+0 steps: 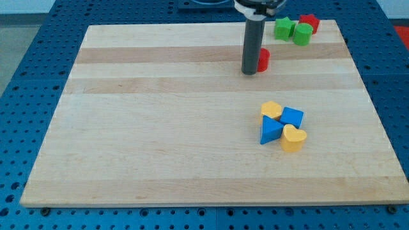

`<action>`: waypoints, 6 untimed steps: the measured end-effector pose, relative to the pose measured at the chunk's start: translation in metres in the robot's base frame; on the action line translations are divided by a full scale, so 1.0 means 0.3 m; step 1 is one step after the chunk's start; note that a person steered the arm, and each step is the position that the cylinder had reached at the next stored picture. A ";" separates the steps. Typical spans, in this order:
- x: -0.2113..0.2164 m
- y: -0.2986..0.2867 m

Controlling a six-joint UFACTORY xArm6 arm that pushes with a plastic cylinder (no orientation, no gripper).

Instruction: Push the red circle into green circle

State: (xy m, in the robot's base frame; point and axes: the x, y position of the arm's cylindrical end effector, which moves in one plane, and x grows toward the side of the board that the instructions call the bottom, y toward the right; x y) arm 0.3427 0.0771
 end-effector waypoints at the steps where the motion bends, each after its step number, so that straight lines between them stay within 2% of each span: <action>1: -0.099 0.011; 2: -0.187 0.062; 3: -0.211 0.152; 5: -0.048 0.082; 6: -0.053 0.143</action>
State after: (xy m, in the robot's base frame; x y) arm 0.3268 0.1199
